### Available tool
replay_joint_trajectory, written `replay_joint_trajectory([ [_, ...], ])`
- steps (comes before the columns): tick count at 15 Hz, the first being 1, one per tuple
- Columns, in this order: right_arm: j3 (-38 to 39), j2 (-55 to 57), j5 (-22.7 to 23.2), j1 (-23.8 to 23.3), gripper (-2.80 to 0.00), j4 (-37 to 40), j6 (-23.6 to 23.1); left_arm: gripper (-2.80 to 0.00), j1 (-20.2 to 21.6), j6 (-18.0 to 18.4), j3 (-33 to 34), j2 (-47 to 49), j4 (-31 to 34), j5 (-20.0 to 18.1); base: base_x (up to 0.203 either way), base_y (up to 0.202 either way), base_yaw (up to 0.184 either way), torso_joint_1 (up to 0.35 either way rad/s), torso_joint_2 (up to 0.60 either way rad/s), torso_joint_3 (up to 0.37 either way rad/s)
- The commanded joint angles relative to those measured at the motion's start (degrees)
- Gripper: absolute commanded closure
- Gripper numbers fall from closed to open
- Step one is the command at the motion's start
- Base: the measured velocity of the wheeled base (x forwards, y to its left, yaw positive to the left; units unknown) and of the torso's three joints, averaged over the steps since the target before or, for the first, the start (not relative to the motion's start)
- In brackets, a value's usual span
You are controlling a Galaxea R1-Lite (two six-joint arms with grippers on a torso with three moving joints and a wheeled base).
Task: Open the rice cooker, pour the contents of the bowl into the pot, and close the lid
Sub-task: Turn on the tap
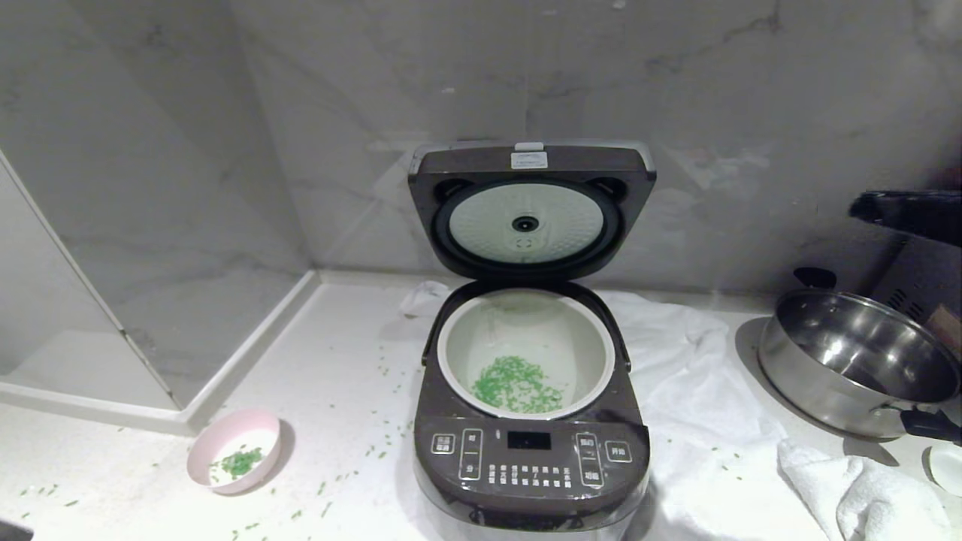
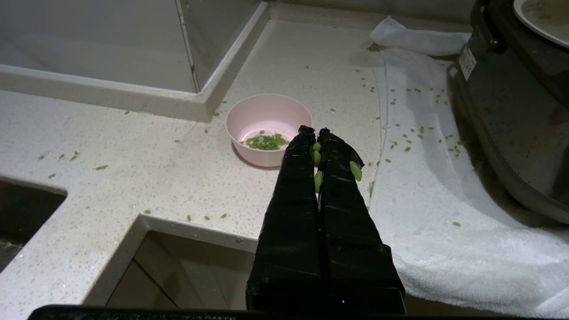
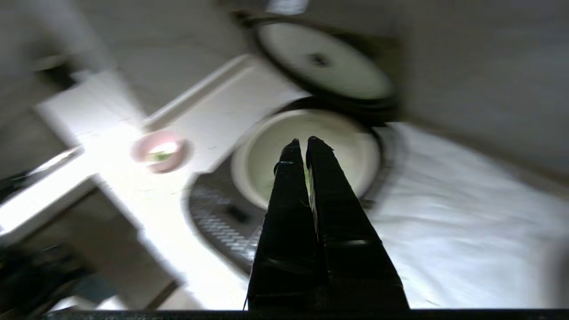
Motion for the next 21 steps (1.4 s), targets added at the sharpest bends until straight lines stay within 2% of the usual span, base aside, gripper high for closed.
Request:
replay_joint_trajectory([
  [1, -1.8, -6.4, -12.1, -1.0, 0.0, 4.1, -2.7, 0.0, 0.0, 0.0, 0.0, 0.0, 0.0, 0.0, 0.0, 0.0, 0.0, 0.0, 0.0, 0.0],
  [2, -2.7, -7.4, -13.9, -3.3, 0.0, 4.8, -4.5, 0.0, 0.0, -0.1, 0.0, 0.0, 0.0, 0.0, 0.0, 0.0, 0.0, 0.0, 0.0, 0.0],
  [5, -6.9, -12.6, -14.8, -13.7, 0.0, 7.6, -12.9, 0.0, 0.0, 0.0, 0.0, 0.1, 0.0, 0.0, 0.0, 0.0, 0.0, 0.0, 0.0, 0.0],
  [9, -8.7, -18.2, -15.0, -28.3, 0.0, 8.9, -16.3, 0.0, 0.0, 0.0, 0.0, 0.1, 0.0, 0.0, 0.0, 0.0, 0.0, 0.0, 0.0, 0.0],
  [11, -8.3, -22.3, -14.8, -33.7, 0.0, 9.1, -16.6, 0.0, 0.0, 0.0, 0.0, 0.0, 0.0, 0.0, 0.0, 0.0, 0.0, 0.0, 0.0, 0.0],
  [15, -0.7, -31.4, -14.8, -39.2, 0.0, 9.1, -16.8, 0.0, 0.0, -0.1, 0.0, 0.0, 0.0, 0.0, 0.0, 0.0, 0.0, 0.0, 0.0, 0.0],
  [21, 8.0, -45.6, -14.1, -40.7, 0.0, 9.1, -17.6, 0.0, 0.0, 0.0, 0.0, 0.0, 0.0, 0.0, 0.0, 0.0, 0.0, 0.0, 0.0, 0.0],
])
